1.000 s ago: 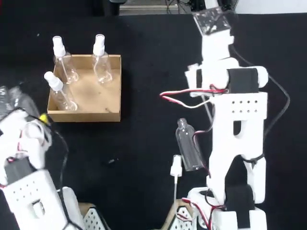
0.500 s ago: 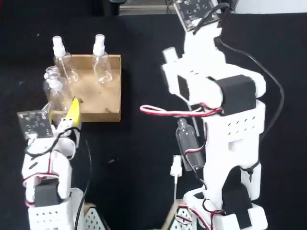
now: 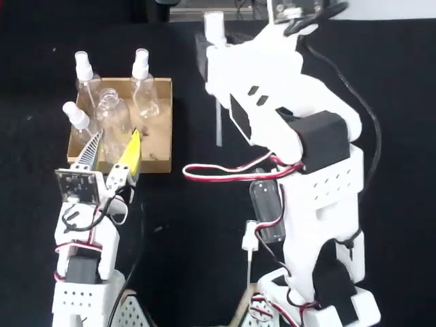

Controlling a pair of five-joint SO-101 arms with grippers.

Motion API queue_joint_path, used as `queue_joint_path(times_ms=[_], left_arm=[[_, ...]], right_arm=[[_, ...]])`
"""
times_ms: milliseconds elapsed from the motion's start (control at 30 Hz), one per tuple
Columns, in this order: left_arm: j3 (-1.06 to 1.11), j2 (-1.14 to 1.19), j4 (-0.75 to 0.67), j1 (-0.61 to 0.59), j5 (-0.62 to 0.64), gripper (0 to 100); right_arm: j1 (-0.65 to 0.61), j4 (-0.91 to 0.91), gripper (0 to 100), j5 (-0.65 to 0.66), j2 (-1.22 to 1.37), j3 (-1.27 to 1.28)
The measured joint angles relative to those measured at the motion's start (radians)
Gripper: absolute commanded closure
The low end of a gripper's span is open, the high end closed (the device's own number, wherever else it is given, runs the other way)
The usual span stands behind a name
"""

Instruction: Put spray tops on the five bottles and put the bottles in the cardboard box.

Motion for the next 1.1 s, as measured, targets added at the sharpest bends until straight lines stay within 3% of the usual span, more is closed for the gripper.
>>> queue_joint_path(times_ms=[167, 433, 833, 1100], left_arm=[[0.003, -0.002, -0.078, 0.025, 0.000, 97], [0.003, -0.002, -0.078, 0.173, 0.000, 97], [0.003, -0.002, -0.078, 0.190, 0.000, 97], [0.003, -0.002, -0.078, 0.195, 0.000, 97]], right_arm=[[0.003, -0.054, 98.7, -0.084, 0.000, 0.000], [0.003, -0.135, 98.7, -0.110, 0.000, 0.000], [-0.049, -0.215, 98.8, -0.110, -0.117, 0.015], [-0.132, -0.585, 98.8, -0.110, -0.121, 0.305]])
